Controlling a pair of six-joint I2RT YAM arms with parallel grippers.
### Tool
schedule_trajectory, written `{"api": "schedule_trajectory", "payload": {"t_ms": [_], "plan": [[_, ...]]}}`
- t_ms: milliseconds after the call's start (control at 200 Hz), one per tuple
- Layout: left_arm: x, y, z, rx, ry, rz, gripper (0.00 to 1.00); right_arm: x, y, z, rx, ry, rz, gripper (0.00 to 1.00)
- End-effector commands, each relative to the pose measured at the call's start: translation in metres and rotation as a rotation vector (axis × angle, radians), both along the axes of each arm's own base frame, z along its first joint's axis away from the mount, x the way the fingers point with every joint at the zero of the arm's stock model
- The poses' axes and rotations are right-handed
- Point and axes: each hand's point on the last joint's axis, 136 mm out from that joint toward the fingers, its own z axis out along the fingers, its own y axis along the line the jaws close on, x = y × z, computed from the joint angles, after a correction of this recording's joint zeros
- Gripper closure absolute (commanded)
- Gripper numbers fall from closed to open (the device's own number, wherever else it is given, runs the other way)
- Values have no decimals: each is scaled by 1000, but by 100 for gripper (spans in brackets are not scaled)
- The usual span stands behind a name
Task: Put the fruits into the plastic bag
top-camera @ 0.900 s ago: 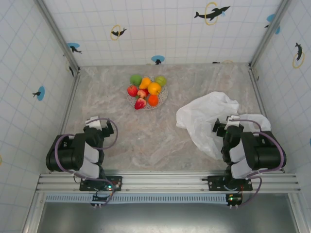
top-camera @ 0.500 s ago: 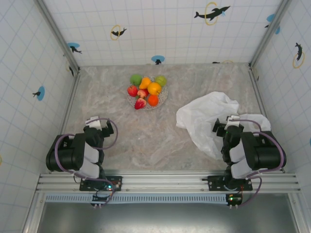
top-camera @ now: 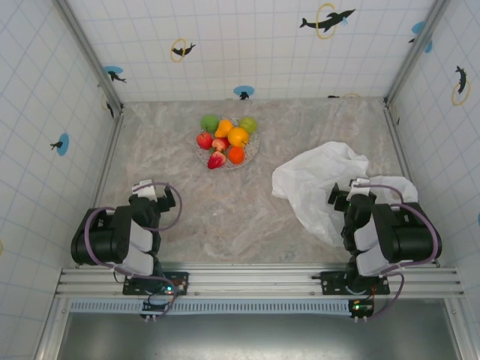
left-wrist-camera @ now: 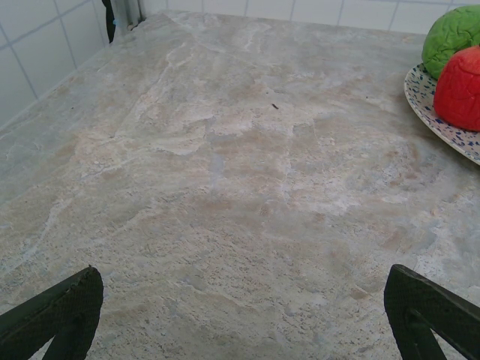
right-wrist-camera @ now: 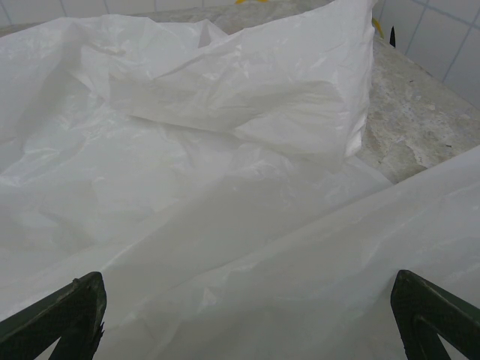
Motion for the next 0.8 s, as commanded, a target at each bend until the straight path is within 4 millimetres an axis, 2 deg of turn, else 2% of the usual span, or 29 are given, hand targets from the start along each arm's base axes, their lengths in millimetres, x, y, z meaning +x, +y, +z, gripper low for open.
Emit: {"api": "schedule_trajectory", "payload": {"t_ms": [0, 345, 405, 490, 540, 591, 636, 641, 646, 711, 796], "plan": [[-1, 0, 1, -20, -7, -2, 2, -3, -2, 5, -3, -29, -11, 0], [4, 4, 6, -20, -9, 25, 2, -3, -3, 7, -6, -35, -17, 0], [7, 8, 8, -18, 12, 45, 2, -2, -5, 15, -20, -59, -34, 0], [10, 15, 23, -31, -2, 97, 2, -2, -7, 23, -38, -47, -61, 0], [8, 26, 34, -106, -30, 188, 2, -4, -12, 40, -27, -99, -99, 0], [9, 27, 45, -215, -56, 234, 2, -6, -16, 56, 5, -147, -131, 0], [11, 25, 55, -310, -66, 251, 2, -7, -22, 69, 40, -165, -178, 0], [10, 25, 56, -316, -64, 252, 2, -6, -23, 75, 48, -186, -184, 0], [11, 25, 58, -331, -68, 255, 2, -7, -24, 72, 48, -165, -191, 0], [16, 13, 73, -457, -58, 226, 2, -7, -30, 91, 128, -167, -242, 0], [23, -28, 92, -596, -25, 54, 2, -4, -18, 111, 174, -157, -186, 2]]}}
